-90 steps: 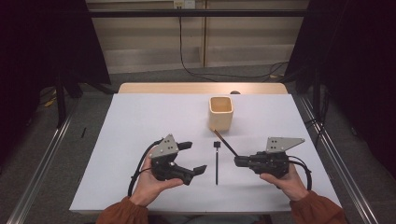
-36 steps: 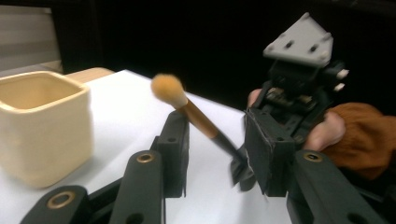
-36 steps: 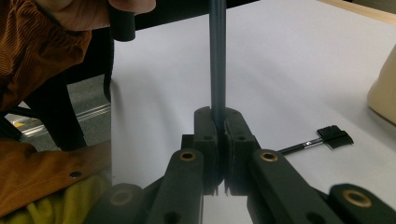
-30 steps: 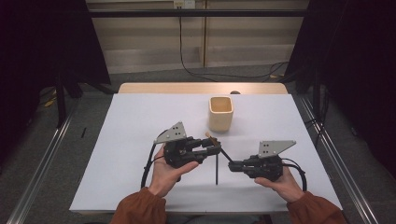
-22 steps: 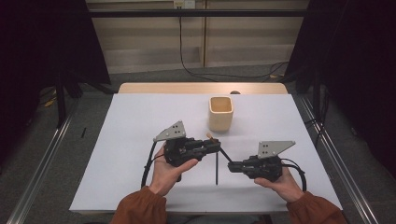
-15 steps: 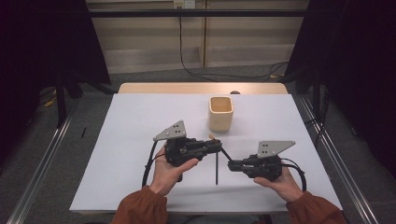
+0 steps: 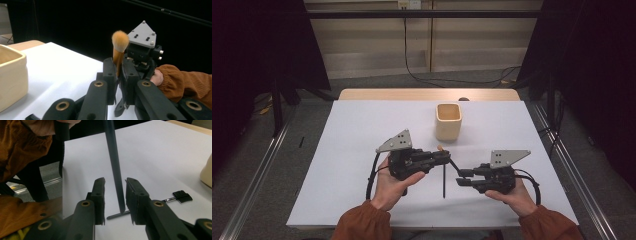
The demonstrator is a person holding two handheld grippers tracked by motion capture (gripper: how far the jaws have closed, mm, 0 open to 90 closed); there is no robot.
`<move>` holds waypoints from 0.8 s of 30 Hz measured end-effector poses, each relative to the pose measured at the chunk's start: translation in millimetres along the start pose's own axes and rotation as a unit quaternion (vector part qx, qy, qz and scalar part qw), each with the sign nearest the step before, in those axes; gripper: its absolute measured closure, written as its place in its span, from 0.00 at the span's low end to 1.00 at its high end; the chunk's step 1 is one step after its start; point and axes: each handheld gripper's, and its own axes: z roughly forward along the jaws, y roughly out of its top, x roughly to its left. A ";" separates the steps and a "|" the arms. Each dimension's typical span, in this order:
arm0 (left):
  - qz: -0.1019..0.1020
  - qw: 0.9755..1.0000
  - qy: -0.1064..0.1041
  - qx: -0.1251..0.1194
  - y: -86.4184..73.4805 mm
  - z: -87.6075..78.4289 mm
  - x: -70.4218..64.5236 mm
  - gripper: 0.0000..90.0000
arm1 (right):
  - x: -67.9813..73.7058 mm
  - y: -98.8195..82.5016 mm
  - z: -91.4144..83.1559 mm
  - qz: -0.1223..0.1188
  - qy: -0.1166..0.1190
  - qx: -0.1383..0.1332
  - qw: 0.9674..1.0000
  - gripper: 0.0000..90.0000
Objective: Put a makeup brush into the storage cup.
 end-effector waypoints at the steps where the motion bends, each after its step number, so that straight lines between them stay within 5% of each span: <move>1: 0.000 1.000 0.001 0.001 0.1 -1.1 0.5 0.93 | -0.1 0.2 -0.9 0.000 0.001 -0.003 1.000 0.73; 13: 0.000 1.000 0.020 0.006 0.7 -14.7 6.1 0.93 | -0.1 1.5 -4.1 0.017 -0.012 -0.027 0.999 0.22; 19: -0.002 1.000 0.025 0.010 -0.5 -19.0 7.3 0.93 | -0.9 1.9 -7.0 0.019 -0.019 -0.035 0.999 0.06; 24: -0.003 0.999 0.032 0.017 3.2 -25.3 8.0 0.93 | -1.5 1.9 -9.2 0.022 -0.025 -0.042 0.999 0.03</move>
